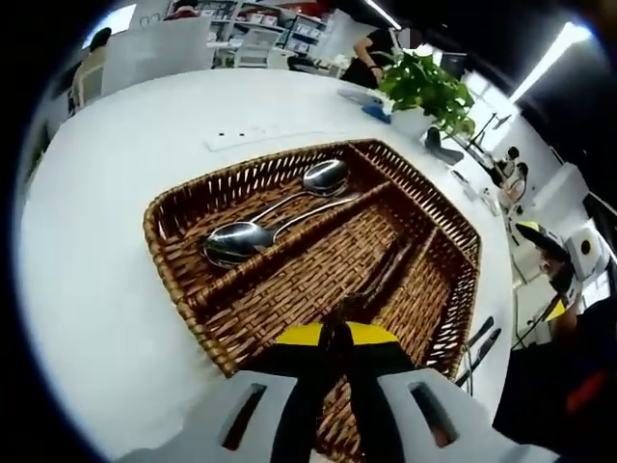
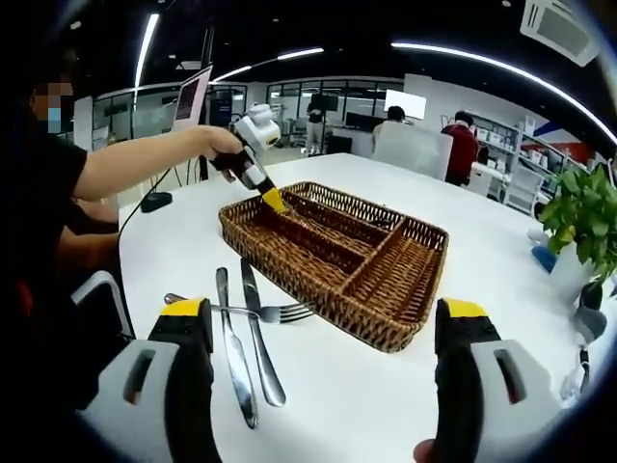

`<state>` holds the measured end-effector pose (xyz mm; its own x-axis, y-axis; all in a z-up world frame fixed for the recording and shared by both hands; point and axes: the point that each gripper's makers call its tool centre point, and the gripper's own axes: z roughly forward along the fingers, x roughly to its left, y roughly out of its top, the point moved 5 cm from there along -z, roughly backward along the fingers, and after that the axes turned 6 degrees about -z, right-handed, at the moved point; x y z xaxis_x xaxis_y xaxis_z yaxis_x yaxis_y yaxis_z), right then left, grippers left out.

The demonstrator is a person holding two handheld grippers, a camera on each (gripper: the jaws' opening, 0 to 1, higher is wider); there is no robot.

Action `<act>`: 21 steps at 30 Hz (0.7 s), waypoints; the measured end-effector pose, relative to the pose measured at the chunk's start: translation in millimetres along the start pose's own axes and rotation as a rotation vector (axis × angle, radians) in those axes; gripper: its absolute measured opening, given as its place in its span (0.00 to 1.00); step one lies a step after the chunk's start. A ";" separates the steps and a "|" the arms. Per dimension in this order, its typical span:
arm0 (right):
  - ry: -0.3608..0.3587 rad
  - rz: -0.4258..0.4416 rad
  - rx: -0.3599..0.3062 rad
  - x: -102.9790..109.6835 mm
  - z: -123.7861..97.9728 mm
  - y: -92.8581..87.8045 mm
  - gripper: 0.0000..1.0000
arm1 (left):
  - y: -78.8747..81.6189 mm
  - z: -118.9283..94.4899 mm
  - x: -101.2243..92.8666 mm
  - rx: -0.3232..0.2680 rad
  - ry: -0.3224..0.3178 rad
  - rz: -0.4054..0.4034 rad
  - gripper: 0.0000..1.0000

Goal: Arrange the knives, forks, and spoons in their matching storage slots by inserting each utensil handle-first until every utensil is classified and aligned in the correct compartment

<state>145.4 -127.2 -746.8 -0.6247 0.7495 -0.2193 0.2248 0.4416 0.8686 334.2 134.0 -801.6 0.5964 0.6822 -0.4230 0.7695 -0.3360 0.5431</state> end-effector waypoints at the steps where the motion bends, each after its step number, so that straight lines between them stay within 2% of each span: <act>1: 0.000 0.000 0.001 0.0 0.2 -0.1 0.98 | -0.1 -1.4 0.3 -0.002 0.001 0.002 0.08; 5: 0.001 -0.003 0.001 0.3 1.7 0.6 0.99 | -1.7 -7.6 4.0 0.003 0.048 0.053 0.14; 8: 0.003 -0.001 -0.002 0.5 2.6 1.5 0.99 | -1.1 -12.5 1.8 -0.013 0.048 0.073 0.18; 12: -0.002 0.004 -0.008 -1.2 3.1 2.9 0.99 | 0.0 -21.2 0.0 -0.030 0.083 0.138 0.26; 17: -0.008 0.012 -0.011 -4.1 4.6 4.0 0.99 | 2.8 -33.4 -9.5 -0.085 0.093 0.189 0.33; 21: -0.008 0.013 -0.012 -5.7 6.6 4.5 1.00 | 3.2 -40.8 -20.5 -0.128 0.105 0.236 0.43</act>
<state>155.0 -126.2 -744.6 -0.6157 0.7591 -0.2114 0.2242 0.4259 0.8765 315.1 145.4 -761.6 0.7233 0.6608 -0.2004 0.5734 -0.4131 0.7075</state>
